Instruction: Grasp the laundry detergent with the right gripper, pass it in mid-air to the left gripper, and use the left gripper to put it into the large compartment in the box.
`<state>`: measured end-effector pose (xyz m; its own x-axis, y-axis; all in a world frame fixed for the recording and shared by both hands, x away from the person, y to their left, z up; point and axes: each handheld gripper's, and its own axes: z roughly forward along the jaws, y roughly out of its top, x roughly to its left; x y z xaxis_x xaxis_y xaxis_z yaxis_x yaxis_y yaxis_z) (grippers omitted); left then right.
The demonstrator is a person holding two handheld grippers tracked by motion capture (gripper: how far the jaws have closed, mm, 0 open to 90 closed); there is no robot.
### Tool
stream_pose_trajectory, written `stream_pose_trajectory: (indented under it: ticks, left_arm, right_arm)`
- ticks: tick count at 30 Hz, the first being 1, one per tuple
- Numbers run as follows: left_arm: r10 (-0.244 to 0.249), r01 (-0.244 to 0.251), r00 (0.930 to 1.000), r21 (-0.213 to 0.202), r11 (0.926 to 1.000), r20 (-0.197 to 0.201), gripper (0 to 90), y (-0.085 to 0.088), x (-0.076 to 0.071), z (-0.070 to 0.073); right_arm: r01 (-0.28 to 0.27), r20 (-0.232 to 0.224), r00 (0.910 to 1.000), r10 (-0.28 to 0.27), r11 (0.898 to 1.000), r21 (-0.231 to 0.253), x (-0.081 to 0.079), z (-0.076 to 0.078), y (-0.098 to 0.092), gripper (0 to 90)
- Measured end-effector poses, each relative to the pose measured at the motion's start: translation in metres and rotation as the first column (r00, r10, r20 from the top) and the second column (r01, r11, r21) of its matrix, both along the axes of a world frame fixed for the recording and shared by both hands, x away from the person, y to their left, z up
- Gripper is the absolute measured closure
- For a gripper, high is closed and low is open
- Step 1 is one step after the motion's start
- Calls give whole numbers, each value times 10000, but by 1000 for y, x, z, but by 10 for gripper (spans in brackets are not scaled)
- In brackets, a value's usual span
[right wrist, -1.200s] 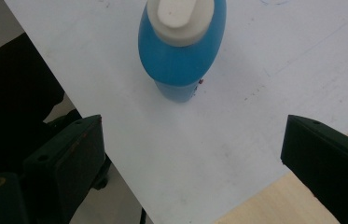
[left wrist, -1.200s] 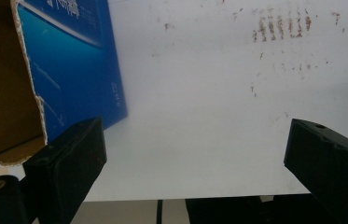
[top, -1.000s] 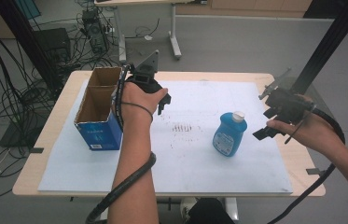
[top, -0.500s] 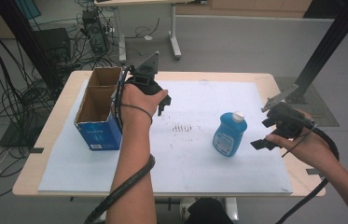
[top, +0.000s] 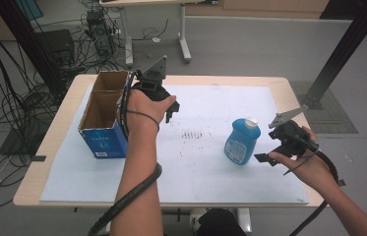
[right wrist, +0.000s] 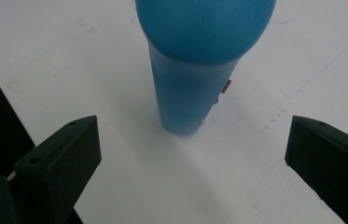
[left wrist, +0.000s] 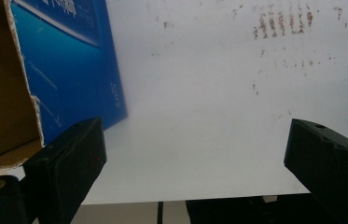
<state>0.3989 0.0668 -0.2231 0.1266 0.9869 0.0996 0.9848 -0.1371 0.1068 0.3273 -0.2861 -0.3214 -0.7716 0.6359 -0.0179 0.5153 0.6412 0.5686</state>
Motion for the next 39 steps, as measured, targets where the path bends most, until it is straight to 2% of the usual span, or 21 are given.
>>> stream_pose_trajectory:
  ticks: [2, 8, 15, 19, 21, 29, 32, 39]
  left_arm:
    - [6, -6, 10000, 19, 10000, -5, 61, 1, 0, 1]
    - [22, -22, 10000, 46, 10000, 2, 61, 2, 0, 1]
    - [65, -64, 9999, 82, 9999, -131, 59, 5, 0, -5]
    - [67, -66, 9999, 104, 9999, -146, 59, 5, 1, -6]
    - [60, -58, 9999, 115, 9999, -128, 59, 5, 1, -6]
    - [45, -44, 9999, 116, 9999, -124, 59, 3, 3, -7]
    - [41, -39, 9999, 144, 9999, -160, 58, 4, 3, -7]
    - [101, -99, 9999, 155, 9998, -134, 58, 6, 3, -7]
  right_arm:
    - [74, 176, 9998, -77, 9998, 157, -1, -4, 2, 32]
    - [248, 310, 9992, -264, 9985, 491, -1, -16, 6, 30]
    - [257, 646, 9974, -326, 9943, 1038, 0, -34, 13, 31]
    - [479, 949, 9937, -599, 9912, 1237, 0, -39, 14, 28]
    - [666, 1088, 9906, -834, 9865, 1496, 1, -44, 14, 28]
    - [761, 1540, 9822, -1072, 9778, 1951, 2, -54, 17, 26]
    - [768, 1880, 9749, -1194, 9726, 2195, 1, -60, 20, 24]
    - [996, 2071, 9659, -1554, 9614, 2566, 4, -67, 23, 20]
